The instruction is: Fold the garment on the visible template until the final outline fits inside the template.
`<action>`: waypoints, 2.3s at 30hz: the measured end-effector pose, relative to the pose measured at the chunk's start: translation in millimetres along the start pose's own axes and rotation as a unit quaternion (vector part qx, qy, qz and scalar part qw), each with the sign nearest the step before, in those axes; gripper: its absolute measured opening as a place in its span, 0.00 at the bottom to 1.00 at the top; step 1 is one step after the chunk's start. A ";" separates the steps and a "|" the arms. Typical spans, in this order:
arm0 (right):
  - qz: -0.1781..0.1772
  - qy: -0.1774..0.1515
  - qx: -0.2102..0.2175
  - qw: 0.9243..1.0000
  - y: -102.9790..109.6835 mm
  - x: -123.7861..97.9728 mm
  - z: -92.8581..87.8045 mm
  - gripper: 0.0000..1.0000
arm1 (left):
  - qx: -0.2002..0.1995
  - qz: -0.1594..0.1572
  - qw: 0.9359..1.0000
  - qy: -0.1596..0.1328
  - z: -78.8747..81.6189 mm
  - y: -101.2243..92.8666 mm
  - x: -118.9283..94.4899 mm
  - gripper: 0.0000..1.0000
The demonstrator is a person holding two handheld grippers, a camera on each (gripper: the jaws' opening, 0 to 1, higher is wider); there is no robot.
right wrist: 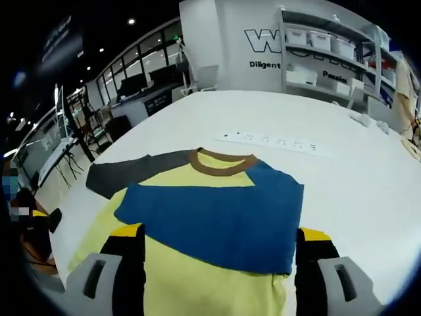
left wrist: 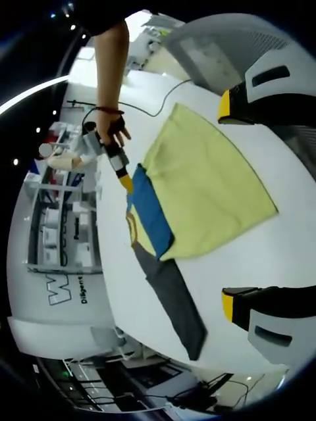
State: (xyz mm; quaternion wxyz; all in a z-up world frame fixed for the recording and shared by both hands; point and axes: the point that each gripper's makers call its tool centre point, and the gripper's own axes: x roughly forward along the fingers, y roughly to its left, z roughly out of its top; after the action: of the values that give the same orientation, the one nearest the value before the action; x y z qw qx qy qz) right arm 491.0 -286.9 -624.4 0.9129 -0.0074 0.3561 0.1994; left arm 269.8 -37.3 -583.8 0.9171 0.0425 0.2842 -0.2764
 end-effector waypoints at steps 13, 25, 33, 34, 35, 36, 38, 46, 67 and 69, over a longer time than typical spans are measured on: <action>-0.020 0.010 0.031 0.999 -37.1 -5.9 -29.2 0.73 | -0.002 0.000 1.000 0.004 -2.9 -1.9 -0.4 0.99; -0.050 0.013 0.047 0.998 -55.0 -14.4 -49.6 0.40 | -0.007 0.007 1.000 0.004 -3.8 -1.1 -1.7 0.99; -0.055 0.025 0.017 0.998 -57.2 -13.3 -56.5 0.14 | -0.009 0.010 1.000 0.008 -7.6 0.9 -2.5 0.99; -0.057 0.029 0.015 0.998 -57.3 -13.8 -58.0 0.11 | -0.009 0.010 1.000 0.008 -7.7 1.0 -2.6 0.99; -0.060 0.034 0.012 0.998 -57.9 -14.3 -59.4 0.08 | -0.010 0.010 1.000 0.008 -7.7 1.0 -2.7 0.99; -0.064 0.033 0.000 0.997 -59.0 -14.5 -59.4 0.05 | -0.010 0.010 1.000 0.008 -7.6 1.0 -2.7 0.99; -0.066 0.033 -0.003 0.997 -60.5 -14.1 -59.2 0.01 | -0.009 0.010 1.000 0.010 -8.1 1.0 -2.7 0.99; -0.075 0.043 -0.045 0.995 -73.6 -18.0 -61.3 0.00 | -0.014 0.011 1.000 0.007 -8.2 2.8 -4.1 0.99; -0.096 0.056 -0.043 0.993 -105.4 -25.3 -66.2 0.00 | -0.025 0.024 0.999 0.010 -14.2 12.3 -7.2 0.99; -0.098 0.058 -0.041 0.993 -109.1 -26.7 -67.2 0.00 | -0.024 0.023 0.999 0.012 -14.3 12.2 -7.0 0.99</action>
State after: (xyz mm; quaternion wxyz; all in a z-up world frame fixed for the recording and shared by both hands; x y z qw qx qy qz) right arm 470.0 -407.3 -671.2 0.9048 -0.0910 0.3976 0.1221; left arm 264.3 -20.3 -592.8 0.9207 0.0301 0.3004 -0.2473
